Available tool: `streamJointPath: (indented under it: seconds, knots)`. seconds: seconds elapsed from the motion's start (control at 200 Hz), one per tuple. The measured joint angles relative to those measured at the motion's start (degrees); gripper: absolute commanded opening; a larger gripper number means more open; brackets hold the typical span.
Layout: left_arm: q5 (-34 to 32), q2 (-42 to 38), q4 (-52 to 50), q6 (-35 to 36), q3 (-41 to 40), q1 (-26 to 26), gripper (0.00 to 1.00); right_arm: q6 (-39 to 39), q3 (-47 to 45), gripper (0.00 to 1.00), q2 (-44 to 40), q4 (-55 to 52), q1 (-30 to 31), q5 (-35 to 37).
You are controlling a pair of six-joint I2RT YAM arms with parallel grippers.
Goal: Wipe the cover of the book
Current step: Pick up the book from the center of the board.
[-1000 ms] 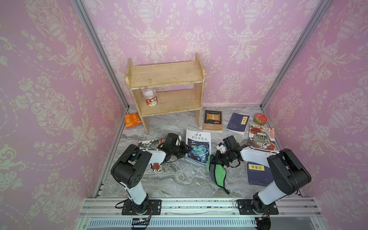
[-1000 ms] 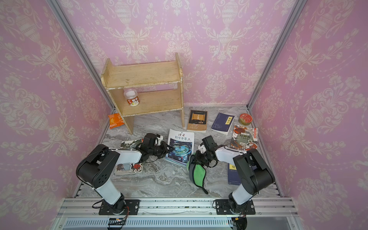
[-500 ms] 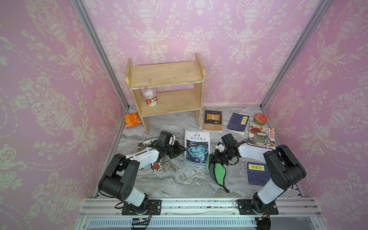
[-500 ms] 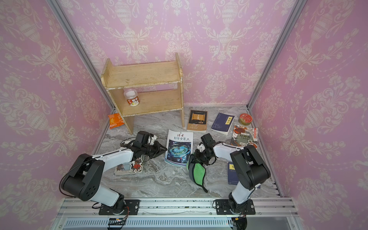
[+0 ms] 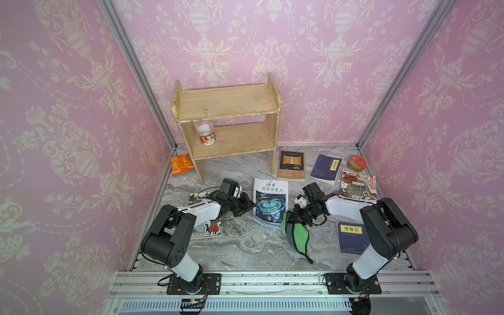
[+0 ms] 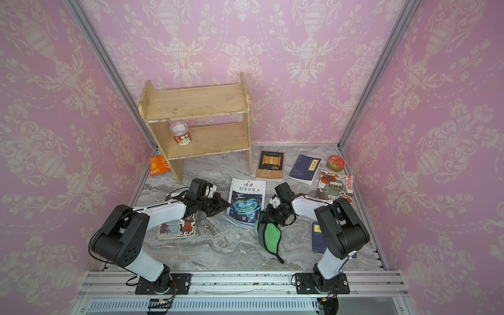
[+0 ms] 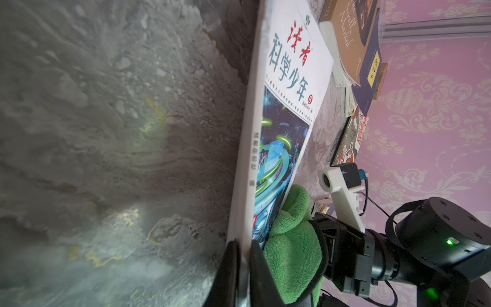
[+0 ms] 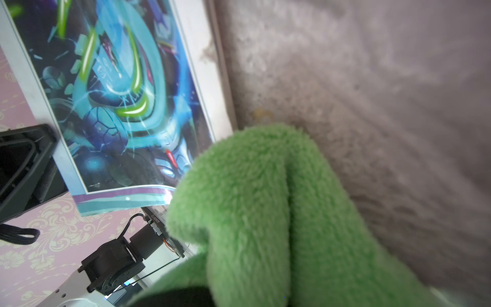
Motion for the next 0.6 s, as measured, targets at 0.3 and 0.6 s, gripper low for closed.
streamJointPath:
  seconds: [0.3, 0.6]
  knots:
    - [-0.2, -1.2, -3.8, 3.0, 1.0, 0.0, 0.00, -1.3, 1.7, 0.00, 0.3, -2.6, -0.5, 0.6]
    - [-3.8, -17.2, -26.4, 12.9, 3.2, 2.6, 0.00, -3.7, 11.5, 0.00, 3.5, -7.9, -1.5, 7.3]
